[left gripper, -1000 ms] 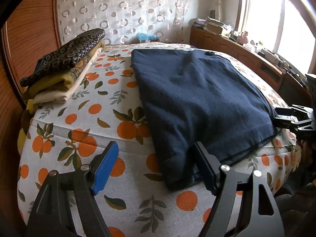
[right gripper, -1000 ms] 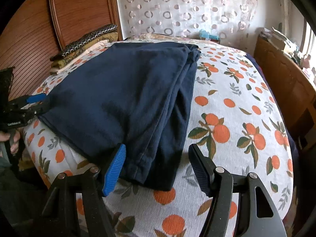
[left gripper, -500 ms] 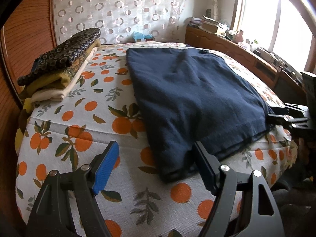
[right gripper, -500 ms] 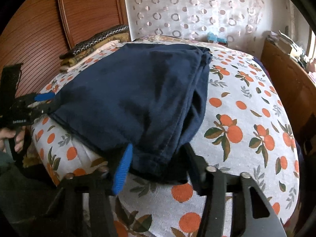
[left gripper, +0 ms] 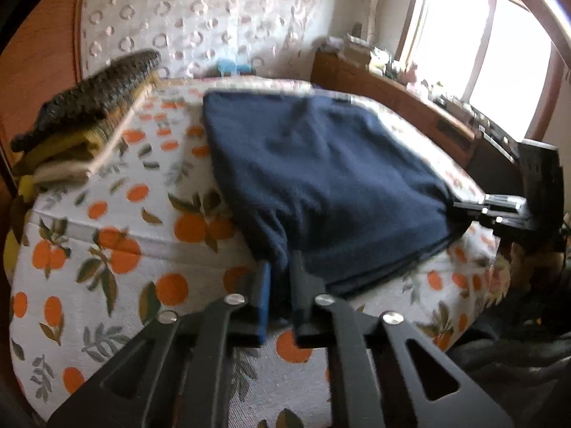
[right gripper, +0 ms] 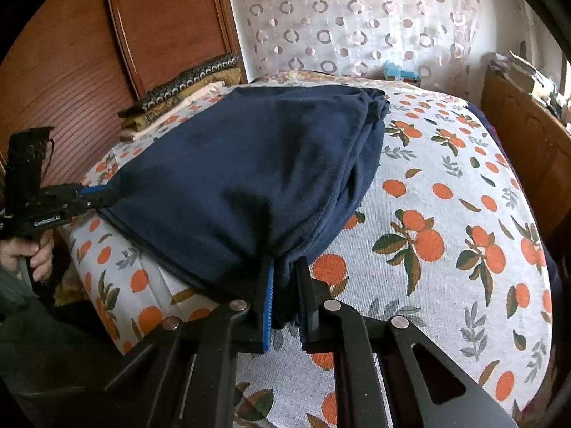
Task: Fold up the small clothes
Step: 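Grasp the shirt edge with both grippers and fold it over onto itself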
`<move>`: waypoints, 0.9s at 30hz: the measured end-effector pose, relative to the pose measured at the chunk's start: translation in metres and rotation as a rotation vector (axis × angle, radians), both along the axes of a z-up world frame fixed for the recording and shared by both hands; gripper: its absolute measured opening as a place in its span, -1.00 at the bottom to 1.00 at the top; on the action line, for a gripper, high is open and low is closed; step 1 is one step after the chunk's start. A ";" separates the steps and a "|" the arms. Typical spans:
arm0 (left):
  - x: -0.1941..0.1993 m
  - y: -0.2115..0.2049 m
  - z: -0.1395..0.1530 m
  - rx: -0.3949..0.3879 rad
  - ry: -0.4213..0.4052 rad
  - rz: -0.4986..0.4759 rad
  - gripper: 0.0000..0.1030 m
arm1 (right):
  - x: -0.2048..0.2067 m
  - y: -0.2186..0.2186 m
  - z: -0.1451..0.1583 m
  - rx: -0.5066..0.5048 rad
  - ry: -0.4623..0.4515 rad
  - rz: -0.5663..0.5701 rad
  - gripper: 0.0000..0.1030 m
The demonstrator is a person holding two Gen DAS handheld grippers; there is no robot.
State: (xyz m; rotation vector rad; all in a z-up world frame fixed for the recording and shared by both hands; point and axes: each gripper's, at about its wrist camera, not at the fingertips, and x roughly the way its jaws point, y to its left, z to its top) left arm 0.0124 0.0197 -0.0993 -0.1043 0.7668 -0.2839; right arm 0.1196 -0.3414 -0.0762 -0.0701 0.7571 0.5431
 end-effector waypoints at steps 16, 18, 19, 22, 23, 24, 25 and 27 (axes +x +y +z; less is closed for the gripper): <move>0.079 0.001 0.090 -0.053 -0.250 0.022 -0.88 | 0.057 -0.014 0.078 0.098 -0.154 0.007 -0.82; 0.103 0.003 0.093 -0.051 -0.251 0.036 -0.88 | 0.077 -0.013 0.084 0.096 -0.161 -0.001 -0.82; 0.113 0.004 0.094 -0.050 -0.249 0.041 -0.88 | 0.087 -0.012 0.086 0.093 -0.164 -0.006 -0.82; 0.145 0.009 0.092 -0.033 -0.229 0.064 -0.88 | 0.117 -0.008 0.088 0.093 -0.153 -0.013 -0.82; 0.154 0.010 0.090 -0.028 -0.222 0.068 -0.88 | 0.128 -0.006 0.088 0.089 -0.147 -0.018 -0.82; 0.166 0.012 0.088 -0.016 -0.206 0.076 -0.88 | 0.137 -0.002 0.087 0.085 -0.141 -0.021 -0.82; 0.179 0.014 0.084 -0.004 -0.187 0.086 -0.88 | 0.150 0.000 0.085 0.082 -0.132 -0.022 -0.82; 0.200 0.015 0.077 0.006 -0.153 0.089 -0.88 | 0.173 0.007 0.081 0.072 -0.111 -0.024 -0.82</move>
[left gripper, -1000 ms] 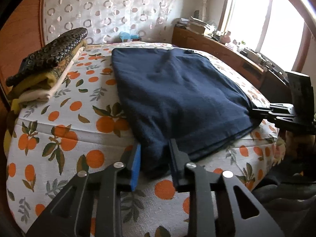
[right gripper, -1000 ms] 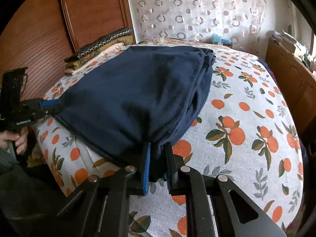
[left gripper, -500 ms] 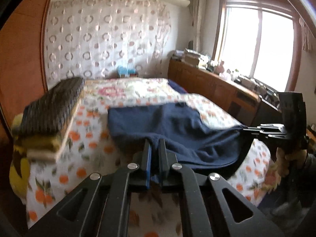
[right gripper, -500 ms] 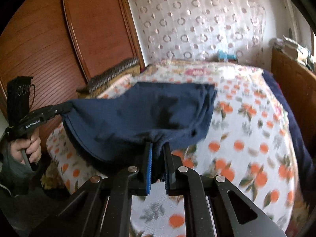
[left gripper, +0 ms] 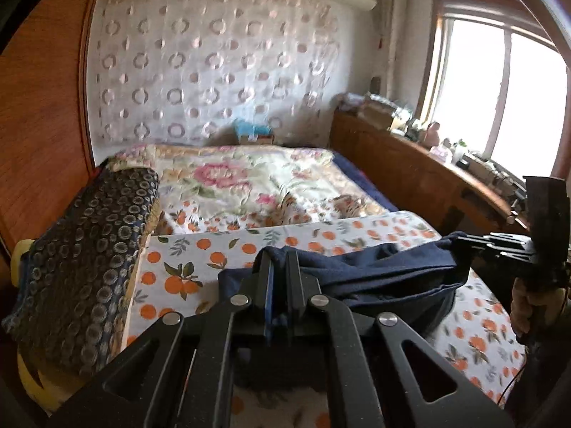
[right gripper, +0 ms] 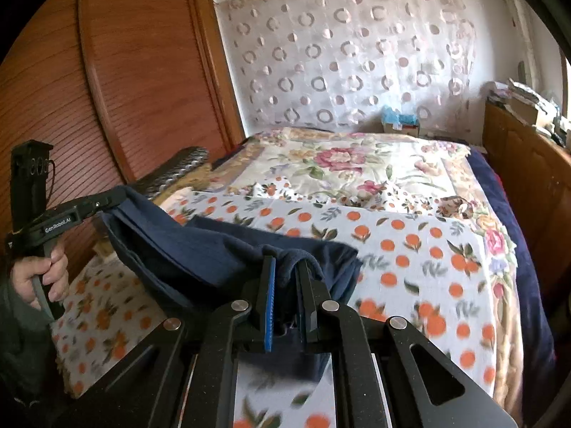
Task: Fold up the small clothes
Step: 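Grasp the shirt edge with both grippers and fold it over onto itself, then open both grippers and release the folded shirt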
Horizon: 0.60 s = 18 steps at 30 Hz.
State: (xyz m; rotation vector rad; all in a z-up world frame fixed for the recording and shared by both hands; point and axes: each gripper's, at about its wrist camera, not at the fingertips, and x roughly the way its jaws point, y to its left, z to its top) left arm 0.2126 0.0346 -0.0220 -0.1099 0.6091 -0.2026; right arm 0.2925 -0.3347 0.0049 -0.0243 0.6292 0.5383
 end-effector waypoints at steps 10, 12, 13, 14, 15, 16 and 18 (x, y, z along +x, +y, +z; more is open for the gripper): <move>0.051 0.000 -0.030 0.026 0.102 0.021 -0.88 | 0.058 0.010 -0.017 -0.018 0.070 0.020 -0.81; 0.053 -0.002 -0.033 0.039 0.105 0.022 -0.88 | 0.056 0.011 -0.013 -0.018 0.070 0.024 -0.81; 0.054 -0.002 -0.033 0.037 0.111 0.019 -0.88 | 0.058 0.010 -0.013 -0.024 0.070 0.027 -0.81; 0.054 -0.001 -0.034 0.035 0.117 0.015 -0.88 | 0.057 0.012 -0.013 -0.032 0.068 0.029 -0.76; 0.055 -0.001 -0.033 0.033 0.120 0.009 -0.87 | 0.057 0.011 -0.012 -0.043 0.060 0.021 -0.71; 0.055 -0.001 -0.031 0.034 0.120 0.004 -0.83 | 0.056 0.012 -0.010 -0.055 0.050 0.009 -0.69; 0.052 -0.001 -0.027 0.051 0.107 -0.001 -0.71 | 0.065 0.011 -0.013 -0.061 0.038 -0.012 -0.57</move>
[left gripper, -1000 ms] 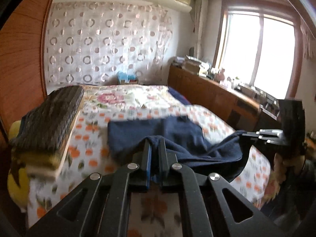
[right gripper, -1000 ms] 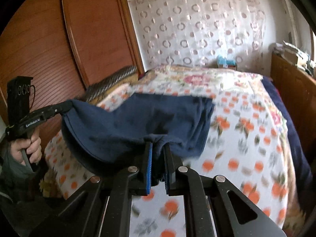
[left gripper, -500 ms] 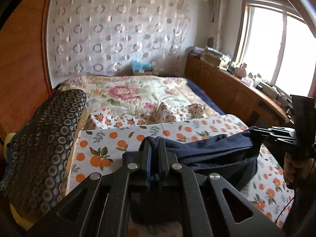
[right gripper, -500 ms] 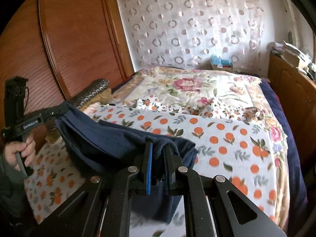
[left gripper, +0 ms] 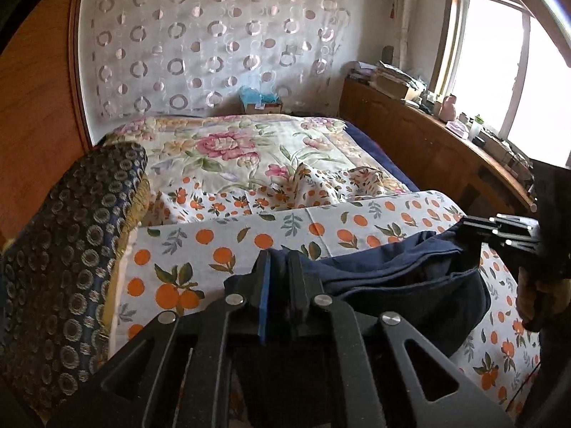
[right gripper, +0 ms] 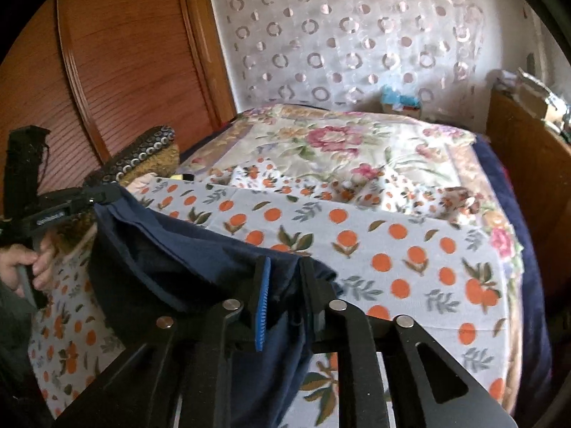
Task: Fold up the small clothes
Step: 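Open both grippers and release the folded shirt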
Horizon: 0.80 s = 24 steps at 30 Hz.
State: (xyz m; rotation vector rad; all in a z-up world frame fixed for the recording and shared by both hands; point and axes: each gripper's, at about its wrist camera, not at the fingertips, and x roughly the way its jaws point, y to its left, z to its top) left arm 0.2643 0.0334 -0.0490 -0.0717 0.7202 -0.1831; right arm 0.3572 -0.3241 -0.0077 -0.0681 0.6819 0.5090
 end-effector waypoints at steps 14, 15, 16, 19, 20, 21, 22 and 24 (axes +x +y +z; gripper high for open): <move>-0.036 0.005 -0.024 0.019 0.039 -0.009 0.23 | -0.040 0.002 -0.007 -0.087 -0.023 0.068 -0.19; -0.035 0.005 -0.026 0.018 0.044 -0.009 0.23 | -0.038 0.005 -0.008 -0.099 -0.024 0.070 -0.18; -0.034 0.005 -0.029 0.017 0.050 -0.010 0.23 | -0.035 0.007 -0.010 -0.106 -0.022 0.072 -0.18; -0.033 0.005 -0.032 0.018 0.060 -0.012 0.23 | -0.019 0.010 -0.010 -0.129 -0.014 0.066 -0.18; -0.032 0.004 -0.032 0.019 0.061 -0.014 0.23 | -0.012 0.011 -0.011 -0.136 -0.014 0.065 -0.18; -0.031 0.004 -0.033 0.021 0.062 -0.014 0.23 | -0.006 0.011 -0.010 -0.136 -0.014 0.065 -0.18; -0.031 0.003 -0.033 0.022 0.063 -0.015 0.23 | -0.002 0.010 -0.010 -0.130 -0.010 0.064 -0.18; -0.031 0.003 -0.035 0.023 0.066 -0.020 0.23 | 0.010 0.009 -0.009 -0.119 0.001 0.066 -0.18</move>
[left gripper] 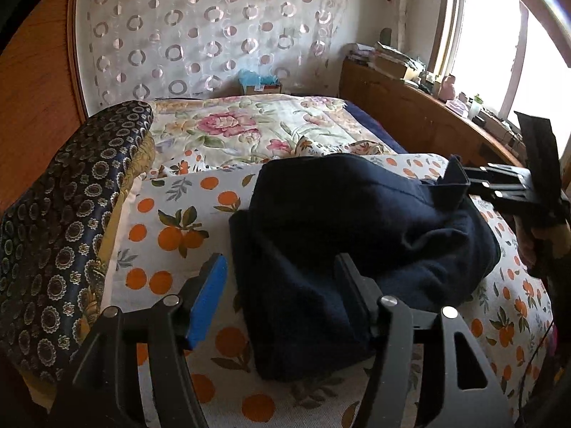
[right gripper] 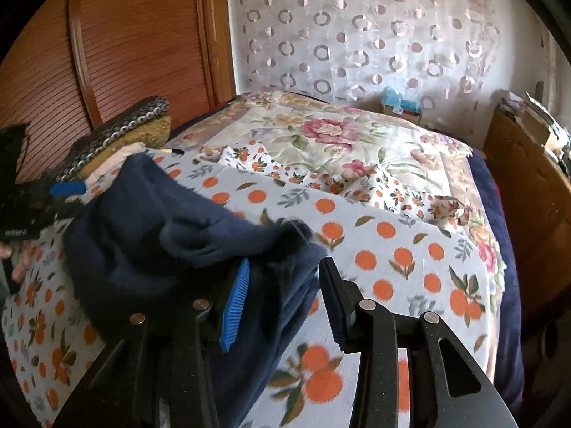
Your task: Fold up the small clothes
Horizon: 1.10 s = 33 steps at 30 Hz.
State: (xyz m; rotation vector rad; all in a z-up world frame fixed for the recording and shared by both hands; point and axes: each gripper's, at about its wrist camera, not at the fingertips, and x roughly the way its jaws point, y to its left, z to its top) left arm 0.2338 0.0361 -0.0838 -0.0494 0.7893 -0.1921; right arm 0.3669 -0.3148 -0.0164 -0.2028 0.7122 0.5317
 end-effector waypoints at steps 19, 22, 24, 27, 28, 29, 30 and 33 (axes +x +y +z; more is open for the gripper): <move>0.003 0.001 -0.001 0.002 -0.002 0.010 0.23 | 0.027 -0.013 -0.006 0.037 0.037 -0.100 -0.94; 0.005 0.001 0.004 0.008 -0.013 0.008 0.23 | 0.024 -0.008 -0.012 -0.006 0.065 -0.110 -0.94; 0.009 0.002 0.005 0.013 -0.012 0.008 0.23 | 0.019 -0.004 -0.010 -0.029 0.048 -0.118 -0.94; 0.018 0.002 0.001 0.017 0.008 0.005 0.23 | 0.012 0.000 0.000 -0.013 0.057 -0.135 -0.52; 0.021 0.002 0.000 0.021 0.014 0.004 0.23 | 0.010 0.000 0.002 -0.001 0.059 -0.133 -0.33; 0.025 0.003 -0.002 0.021 0.023 0.003 0.23 | 0.005 0.003 0.003 0.017 0.063 -0.123 0.08; 0.028 0.004 -0.004 0.020 0.031 0.001 0.23 | 0.003 0.006 0.006 0.033 0.067 -0.116 0.31; 0.037 0.008 -0.011 0.027 0.059 0.009 0.23 | -0.006 0.001 0.005 0.067 0.079 -0.102 0.35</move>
